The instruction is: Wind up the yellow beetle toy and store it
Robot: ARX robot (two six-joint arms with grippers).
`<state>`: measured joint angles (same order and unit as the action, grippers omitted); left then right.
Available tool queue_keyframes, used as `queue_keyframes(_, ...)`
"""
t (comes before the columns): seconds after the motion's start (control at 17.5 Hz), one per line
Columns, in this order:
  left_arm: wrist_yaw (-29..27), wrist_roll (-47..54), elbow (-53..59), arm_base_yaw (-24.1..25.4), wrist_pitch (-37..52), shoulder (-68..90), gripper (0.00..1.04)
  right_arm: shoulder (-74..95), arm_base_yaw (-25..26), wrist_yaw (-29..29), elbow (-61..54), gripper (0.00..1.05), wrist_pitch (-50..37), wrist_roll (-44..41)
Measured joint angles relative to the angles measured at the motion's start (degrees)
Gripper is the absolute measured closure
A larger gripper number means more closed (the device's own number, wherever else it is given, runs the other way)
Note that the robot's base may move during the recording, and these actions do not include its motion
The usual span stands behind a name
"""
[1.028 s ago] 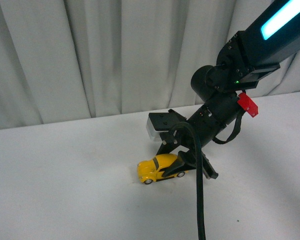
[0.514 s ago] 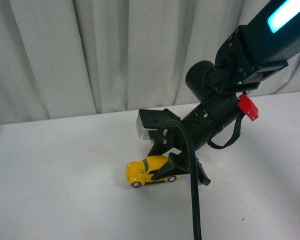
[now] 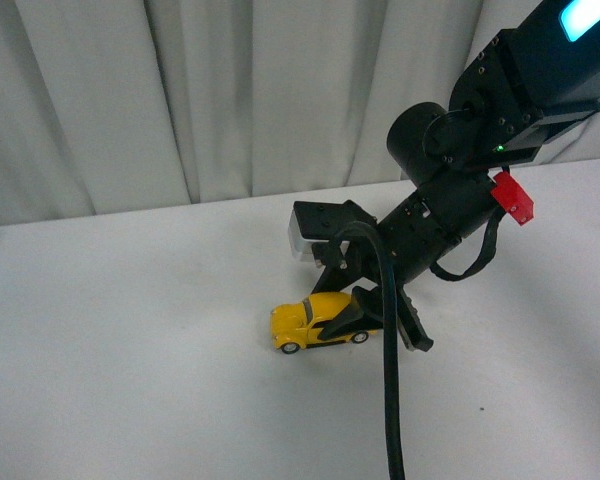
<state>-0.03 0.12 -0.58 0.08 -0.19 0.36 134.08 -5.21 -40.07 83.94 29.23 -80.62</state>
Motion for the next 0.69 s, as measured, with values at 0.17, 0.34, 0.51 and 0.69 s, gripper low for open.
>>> queue_keyframes(0.17, 0.0, 0.0, 0.0, 0.0, 0.0, 0.0, 0.07, 0.0, 1.2, -0.9, -1.2, 0.63, -0.9, -0.5)
queue_keyframes(0.34, 0.0, 0.0, 0.0, 0.0, 0.0, 0.0, 0.07, -0.3, 3.4, -1.4, -2.4, 0.63, -0.7, -2.1)
queue_keyframes(0.51, 0.0, 0.0, 0.0, 0.0, 0.0, 0.0, 0.07, -1.2, 7.2, -2.1, -4.8, 0.63, -0.2, -4.6)
queue_keyframes(0.69, 0.0, 0.0, 0.0, 0.0, 0.0, 0.0, 0.07, -2.5, 12.9, -2.9, -8.3, 0.63, 1.3, -9.6)
